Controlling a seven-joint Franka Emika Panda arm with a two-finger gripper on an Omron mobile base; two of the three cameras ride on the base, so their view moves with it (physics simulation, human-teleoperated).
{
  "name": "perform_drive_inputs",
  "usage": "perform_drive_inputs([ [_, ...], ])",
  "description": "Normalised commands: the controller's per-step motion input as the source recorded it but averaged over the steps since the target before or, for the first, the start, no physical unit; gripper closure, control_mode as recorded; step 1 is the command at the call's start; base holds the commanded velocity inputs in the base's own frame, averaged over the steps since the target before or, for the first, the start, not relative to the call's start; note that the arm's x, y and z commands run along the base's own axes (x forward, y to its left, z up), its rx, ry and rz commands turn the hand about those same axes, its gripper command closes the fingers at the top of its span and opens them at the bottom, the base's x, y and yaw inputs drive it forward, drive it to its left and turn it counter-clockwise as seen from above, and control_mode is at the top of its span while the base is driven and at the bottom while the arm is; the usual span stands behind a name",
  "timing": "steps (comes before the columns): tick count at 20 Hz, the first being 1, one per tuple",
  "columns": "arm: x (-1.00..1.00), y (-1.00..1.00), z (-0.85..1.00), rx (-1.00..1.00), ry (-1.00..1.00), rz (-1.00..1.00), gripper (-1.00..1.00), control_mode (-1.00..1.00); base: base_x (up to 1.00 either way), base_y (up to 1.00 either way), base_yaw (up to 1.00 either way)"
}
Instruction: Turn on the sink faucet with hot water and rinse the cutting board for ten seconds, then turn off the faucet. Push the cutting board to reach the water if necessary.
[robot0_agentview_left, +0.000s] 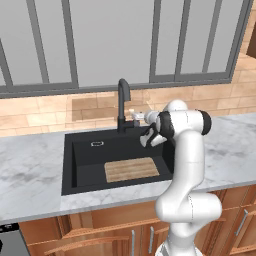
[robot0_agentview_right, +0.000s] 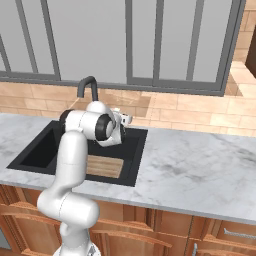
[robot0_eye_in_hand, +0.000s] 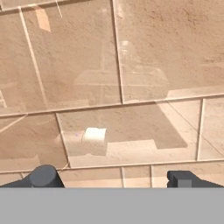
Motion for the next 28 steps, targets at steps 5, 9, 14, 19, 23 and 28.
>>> perform_drive_inputs([
  [5,0.0,-0.57,0.0,0.0,0.0,0.01,-1.0,-1.0,0.0,0.0,0.0],
  [9,-0.01,-0.76,0.0,0.0,0.0,0.02,-1.0,-1.0,0.0,0.0,0.0],
  [14,0.0,-0.72,0.0,0.01,0.0,0.02,-1.0,-1.0,0.0,0.0,0.0],
  [19,0.0,-0.71,0.0,0.01,0.0,0.03,-1.0,-1.0,0.0,0.0,0.0],
  [23,-0.04,-0.58,0.0,0.0,0.0,0.02,-1.0,-1.0,0.0,0.0,0.0],
  [28,-0.09,-0.49,0.0,0.0,0.03,0.01,-1.0,-1.0,0.0,0.0,0.0],
])
